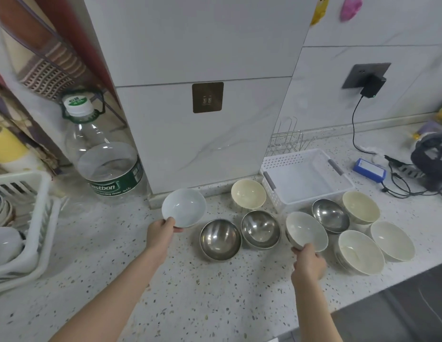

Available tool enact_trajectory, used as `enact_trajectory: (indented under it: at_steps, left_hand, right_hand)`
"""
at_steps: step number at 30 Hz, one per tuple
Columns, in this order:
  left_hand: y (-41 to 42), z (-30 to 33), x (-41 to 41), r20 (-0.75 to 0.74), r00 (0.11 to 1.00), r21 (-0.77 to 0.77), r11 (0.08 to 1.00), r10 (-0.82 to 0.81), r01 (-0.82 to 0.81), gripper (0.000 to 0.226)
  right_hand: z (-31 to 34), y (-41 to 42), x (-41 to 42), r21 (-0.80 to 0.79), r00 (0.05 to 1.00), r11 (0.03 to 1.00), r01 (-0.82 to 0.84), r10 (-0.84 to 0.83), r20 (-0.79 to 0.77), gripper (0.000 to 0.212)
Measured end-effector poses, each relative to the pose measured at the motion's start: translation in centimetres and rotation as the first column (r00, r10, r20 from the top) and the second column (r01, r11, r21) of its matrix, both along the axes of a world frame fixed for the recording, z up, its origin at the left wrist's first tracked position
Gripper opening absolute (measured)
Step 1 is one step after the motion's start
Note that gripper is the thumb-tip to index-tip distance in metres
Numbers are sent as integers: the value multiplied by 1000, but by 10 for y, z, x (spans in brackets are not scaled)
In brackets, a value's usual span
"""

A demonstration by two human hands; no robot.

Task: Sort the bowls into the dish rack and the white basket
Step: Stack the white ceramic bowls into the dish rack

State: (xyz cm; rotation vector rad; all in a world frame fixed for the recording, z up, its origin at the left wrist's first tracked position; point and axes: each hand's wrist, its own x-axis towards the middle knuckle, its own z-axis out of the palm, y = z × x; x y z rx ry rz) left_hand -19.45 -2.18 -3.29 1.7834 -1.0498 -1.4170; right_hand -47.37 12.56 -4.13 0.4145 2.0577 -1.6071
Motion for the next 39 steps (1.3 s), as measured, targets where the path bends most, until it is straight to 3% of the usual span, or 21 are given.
enact_trajectory:
  at_steps: [6, 9, 17, 21, 26, 32, 39]
  left_hand:
    - [8, 31, 32, -79, 997, -83, 996, 24, -31, 17]
    - [15, 52, 61, -127, 991, -122, 991, 39, -54, 17]
    - [43, 98, 182, -201, 974, -173, 974, 109, -144, 16]
    - [53, 107, 252, -228, 950, -194, 945, 216, -261, 21]
    - [55, 115, 334, -253, 903, -188, 898, 346, -397, 17]
    - [55, 112, 413, -282, 852, -161, 854, 441, -495, 18]
    - [59, 103, 470, -301, 844, -118, 861, 443, -494, 19]
  right_hand:
    - [30, 2, 36, -105, 986, 994, -40, 22, -167, 21]
    - [46, -6, 70, -169, 979, 979, -115, 82, -187, 9]
    - [63, -29, 201, -213, 921, 900, -379, 344, -184, 11]
    - [71, -41, 269, -196, 780, 755, -625, 598, -184, 10]
    - [95, -68, 354, -165, 562, 537, -827, 794, -231, 17]
    - [107, -107, 442, -69, 329, 324, -944, 892, -311, 26]
    - [99, -139, 510, 164, 135, 210, -964, 915, -380, 13]
